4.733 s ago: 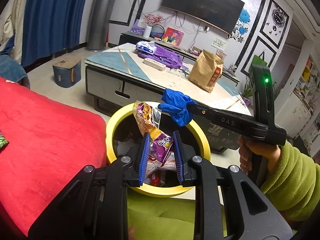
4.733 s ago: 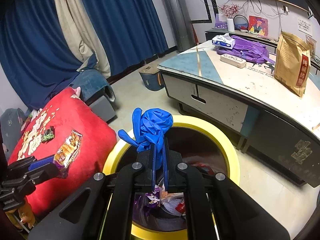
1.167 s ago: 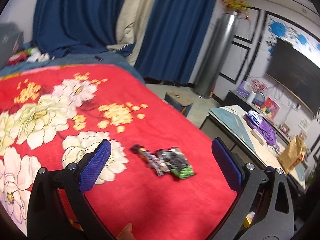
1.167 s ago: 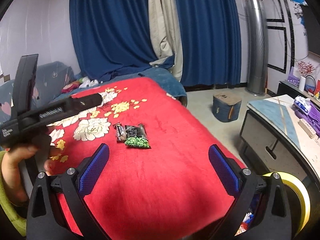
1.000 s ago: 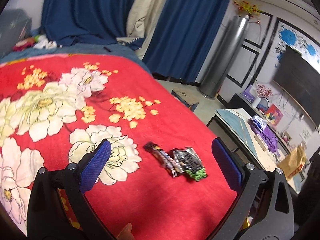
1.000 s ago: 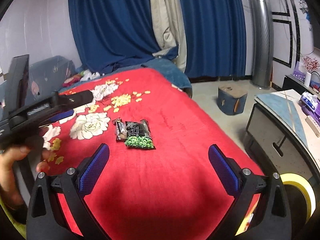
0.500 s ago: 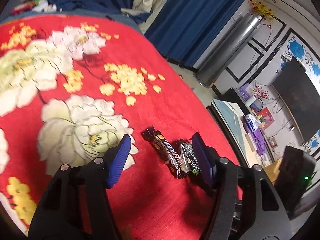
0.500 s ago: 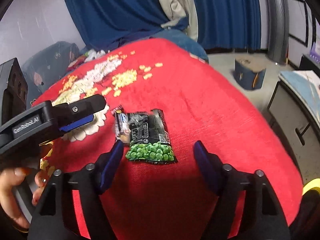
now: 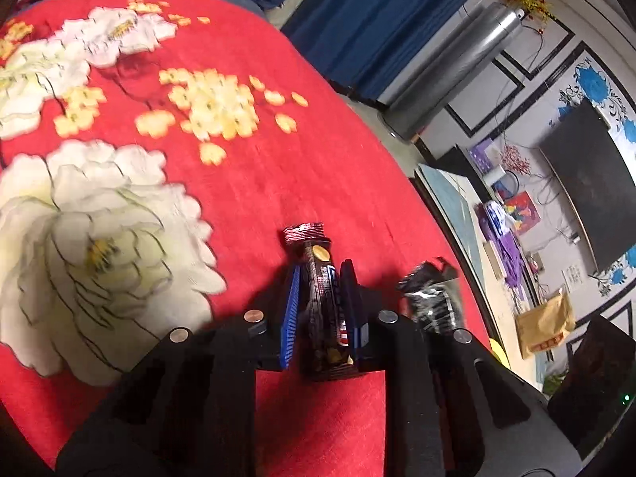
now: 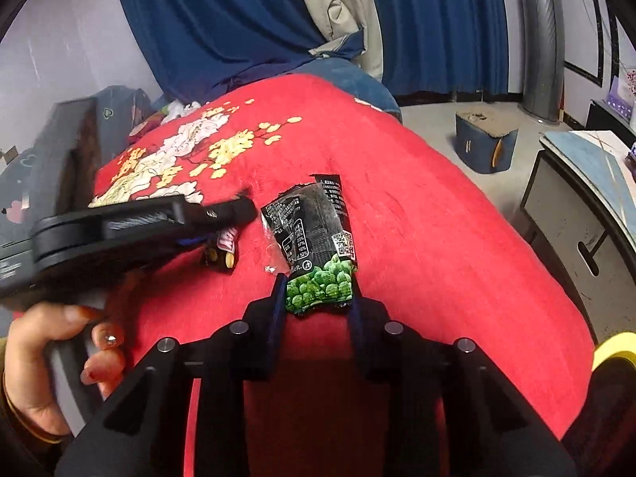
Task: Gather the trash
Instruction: 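Grasp the dark chocolate bar with the left tool while the right tool grasps the green pea bag, then carry the chocolate bar and pea bag over the yellow bin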
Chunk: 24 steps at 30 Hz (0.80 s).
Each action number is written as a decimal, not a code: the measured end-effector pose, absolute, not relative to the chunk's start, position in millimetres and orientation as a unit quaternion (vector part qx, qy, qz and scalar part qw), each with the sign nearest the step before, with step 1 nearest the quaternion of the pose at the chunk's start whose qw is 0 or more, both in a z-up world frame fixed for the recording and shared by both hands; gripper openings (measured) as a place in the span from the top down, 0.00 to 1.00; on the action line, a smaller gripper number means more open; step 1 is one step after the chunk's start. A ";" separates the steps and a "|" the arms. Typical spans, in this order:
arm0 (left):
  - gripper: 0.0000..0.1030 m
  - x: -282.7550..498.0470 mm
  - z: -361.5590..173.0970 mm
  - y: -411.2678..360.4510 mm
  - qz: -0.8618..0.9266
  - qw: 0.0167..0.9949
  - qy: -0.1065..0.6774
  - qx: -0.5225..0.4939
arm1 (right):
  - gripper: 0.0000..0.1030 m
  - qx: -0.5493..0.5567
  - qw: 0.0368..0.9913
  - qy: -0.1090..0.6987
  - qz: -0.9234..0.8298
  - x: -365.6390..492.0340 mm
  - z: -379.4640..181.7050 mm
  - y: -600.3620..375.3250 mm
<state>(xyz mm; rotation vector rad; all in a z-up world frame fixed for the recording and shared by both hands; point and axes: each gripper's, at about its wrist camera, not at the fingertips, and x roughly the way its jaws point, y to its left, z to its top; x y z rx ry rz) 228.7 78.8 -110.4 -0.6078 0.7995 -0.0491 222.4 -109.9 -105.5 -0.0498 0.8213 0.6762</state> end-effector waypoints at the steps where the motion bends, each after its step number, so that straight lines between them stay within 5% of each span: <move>1: 0.89 228.2 -109.9 77.5 -0.027 0.877 0.383 -0.289 | 0.73 -0.024 0.863 0.389 0.322 219.2 -105.0 -113.1; 24: 0.93 180.2 -50.9 -5.2 -0.138 0.920 0.309 -0.198 | 0.73 0.012 0.902 0.324 0.285 168.9 -54.5 -219.1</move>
